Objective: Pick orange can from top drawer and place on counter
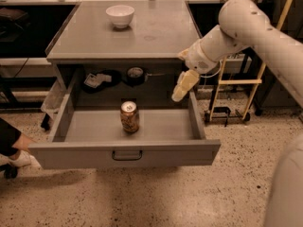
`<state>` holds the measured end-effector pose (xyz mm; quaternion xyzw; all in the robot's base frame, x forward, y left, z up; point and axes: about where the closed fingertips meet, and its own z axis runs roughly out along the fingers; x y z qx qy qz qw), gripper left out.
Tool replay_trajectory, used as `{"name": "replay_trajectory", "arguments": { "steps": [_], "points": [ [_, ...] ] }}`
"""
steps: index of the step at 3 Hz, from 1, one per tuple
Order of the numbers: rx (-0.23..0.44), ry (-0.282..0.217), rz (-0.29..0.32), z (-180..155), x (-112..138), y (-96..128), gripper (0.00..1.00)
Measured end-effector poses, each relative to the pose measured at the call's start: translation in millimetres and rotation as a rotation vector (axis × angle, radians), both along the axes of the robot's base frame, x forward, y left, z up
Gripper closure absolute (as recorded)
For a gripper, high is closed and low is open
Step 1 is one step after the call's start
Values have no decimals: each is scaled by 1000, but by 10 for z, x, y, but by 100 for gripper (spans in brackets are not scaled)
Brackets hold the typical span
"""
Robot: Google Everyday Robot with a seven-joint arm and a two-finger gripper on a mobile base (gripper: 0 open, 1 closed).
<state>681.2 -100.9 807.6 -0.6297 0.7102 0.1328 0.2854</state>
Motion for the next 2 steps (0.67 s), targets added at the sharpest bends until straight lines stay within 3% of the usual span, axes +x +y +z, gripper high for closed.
{"name": "replay_trajectory", "arguments": {
  "steps": [1, 2],
  "points": [
    [8, -6, 2, -8, 67, 33, 0],
    [17, 33, 24, -146, 68, 91, 0]
  ]
}}
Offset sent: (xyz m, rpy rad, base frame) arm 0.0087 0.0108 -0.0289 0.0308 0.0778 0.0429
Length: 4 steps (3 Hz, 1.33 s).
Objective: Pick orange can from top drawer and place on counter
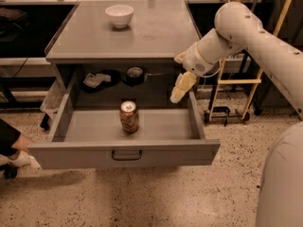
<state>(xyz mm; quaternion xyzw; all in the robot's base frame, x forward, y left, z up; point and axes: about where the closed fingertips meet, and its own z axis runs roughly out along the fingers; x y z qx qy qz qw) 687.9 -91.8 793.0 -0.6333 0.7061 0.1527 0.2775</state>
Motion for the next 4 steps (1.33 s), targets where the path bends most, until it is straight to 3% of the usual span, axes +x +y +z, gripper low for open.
{"name": "replay_trajectory", "arguments": {
  "steps": [1, 2, 3, 4],
  "points": [
    [41, 73, 78, -359, -52, 300, 0],
    [120, 182, 176, -932, -91, 853, 0],
    [120, 182, 176, -935, -92, 857, 0],
    [138, 215, 196, -1120, -131, 956, 0]
  ]
}}
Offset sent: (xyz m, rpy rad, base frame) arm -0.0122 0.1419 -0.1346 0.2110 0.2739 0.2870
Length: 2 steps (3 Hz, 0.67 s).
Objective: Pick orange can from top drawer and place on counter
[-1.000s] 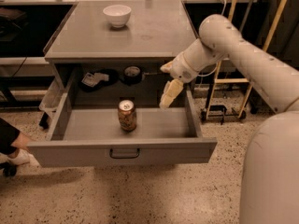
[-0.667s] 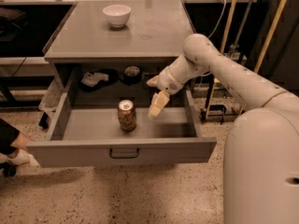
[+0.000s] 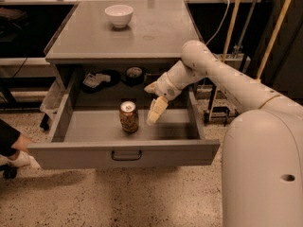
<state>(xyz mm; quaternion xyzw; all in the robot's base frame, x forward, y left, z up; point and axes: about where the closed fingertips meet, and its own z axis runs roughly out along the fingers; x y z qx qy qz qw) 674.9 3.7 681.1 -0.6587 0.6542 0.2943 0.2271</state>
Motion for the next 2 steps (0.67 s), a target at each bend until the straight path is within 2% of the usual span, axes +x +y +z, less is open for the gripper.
{"name": "replay_trajectory", "arguments": {
  "steps": [1, 2],
  "points": [
    [57, 22, 9, -410, -226, 507, 0],
    [60, 42, 32, -587, -243, 741, 0]
  ]
}}
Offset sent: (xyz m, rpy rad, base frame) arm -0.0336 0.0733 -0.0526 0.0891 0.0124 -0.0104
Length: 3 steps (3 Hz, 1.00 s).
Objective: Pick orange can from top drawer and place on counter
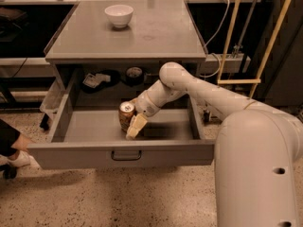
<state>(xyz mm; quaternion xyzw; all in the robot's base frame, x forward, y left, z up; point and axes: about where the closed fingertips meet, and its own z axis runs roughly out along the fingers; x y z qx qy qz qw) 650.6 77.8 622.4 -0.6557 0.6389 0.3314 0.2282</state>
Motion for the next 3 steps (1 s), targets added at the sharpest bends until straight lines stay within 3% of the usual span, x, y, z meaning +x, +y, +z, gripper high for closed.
{"name": "replay_trajectory", "arguments": {
  "steps": [1, 3],
  "points": [
    [0, 1, 1, -5, -2, 6, 0],
    [0, 1, 1, -5, -2, 6, 42]
  ]
}}
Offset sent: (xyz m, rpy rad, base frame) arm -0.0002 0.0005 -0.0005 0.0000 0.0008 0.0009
